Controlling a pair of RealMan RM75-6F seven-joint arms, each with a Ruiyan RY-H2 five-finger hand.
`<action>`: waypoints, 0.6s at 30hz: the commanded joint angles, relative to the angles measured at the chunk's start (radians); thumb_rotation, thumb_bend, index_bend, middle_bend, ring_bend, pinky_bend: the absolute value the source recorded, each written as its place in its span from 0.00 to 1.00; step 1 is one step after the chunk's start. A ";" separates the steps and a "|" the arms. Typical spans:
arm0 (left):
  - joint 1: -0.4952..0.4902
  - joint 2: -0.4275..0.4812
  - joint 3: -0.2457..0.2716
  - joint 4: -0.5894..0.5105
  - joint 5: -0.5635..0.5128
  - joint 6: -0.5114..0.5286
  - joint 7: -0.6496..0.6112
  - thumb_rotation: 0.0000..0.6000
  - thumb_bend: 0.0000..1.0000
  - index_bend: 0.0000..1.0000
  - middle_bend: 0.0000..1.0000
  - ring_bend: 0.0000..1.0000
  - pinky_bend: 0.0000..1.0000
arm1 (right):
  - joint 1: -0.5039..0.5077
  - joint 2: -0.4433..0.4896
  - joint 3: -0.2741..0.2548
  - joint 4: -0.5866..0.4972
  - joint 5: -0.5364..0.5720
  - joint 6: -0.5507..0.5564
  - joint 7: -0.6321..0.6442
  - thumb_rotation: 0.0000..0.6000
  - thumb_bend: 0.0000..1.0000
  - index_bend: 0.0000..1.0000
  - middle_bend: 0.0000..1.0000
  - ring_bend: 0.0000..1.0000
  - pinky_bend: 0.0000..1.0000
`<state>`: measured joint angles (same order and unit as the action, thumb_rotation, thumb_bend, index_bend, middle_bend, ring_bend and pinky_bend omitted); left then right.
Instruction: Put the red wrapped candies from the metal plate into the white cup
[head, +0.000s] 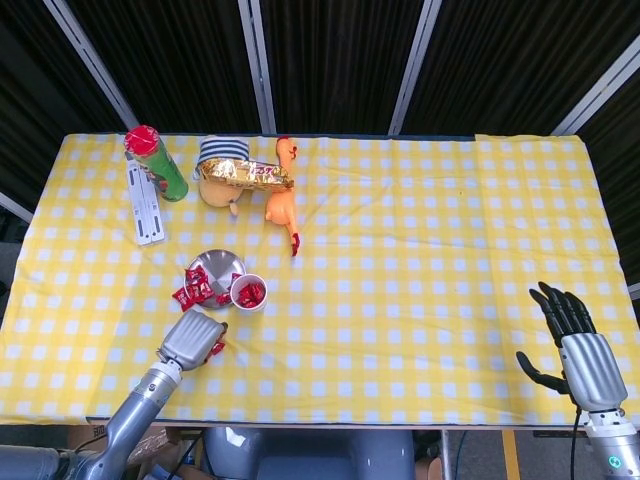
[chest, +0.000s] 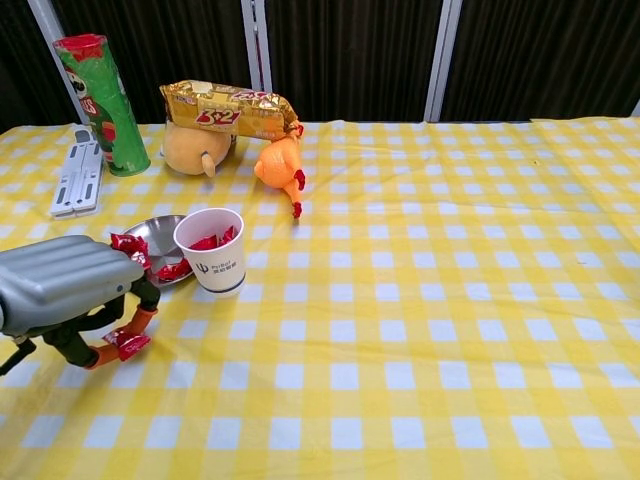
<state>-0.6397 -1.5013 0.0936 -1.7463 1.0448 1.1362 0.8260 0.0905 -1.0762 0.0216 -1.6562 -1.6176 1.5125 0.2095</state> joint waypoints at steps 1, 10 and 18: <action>0.002 0.005 -0.003 -0.004 0.006 0.002 -0.003 1.00 0.40 0.55 0.91 1.00 0.96 | 0.000 0.000 0.000 0.000 0.001 0.000 -0.001 1.00 0.39 0.00 0.00 0.00 0.00; 0.011 0.022 -0.020 -0.033 0.026 0.013 -0.027 1.00 0.40 0.56 0.91 1.00 0.96 | -0.001 0.000 0.000 0.000 -0.001 0.001 0.001 1.00 0.39 0.00 0.00 0.00 0.00; 0.000 0.090 -0.093 -0.172 0.107 0.069 -0.064 1.00 0.40 0.56 0.91 1.00 0.96 | 0.001 0.000 0.001 0.000 0.000 -0.001 0.002 1.00 0.39 0.00 0.00 0.00 0.00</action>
<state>-0.6333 -1.4314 0.0257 -1.8869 1.1349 1.1896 0.7732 0.0912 -1.0759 0.0221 -1.6563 -1.6174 1.5117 0.2114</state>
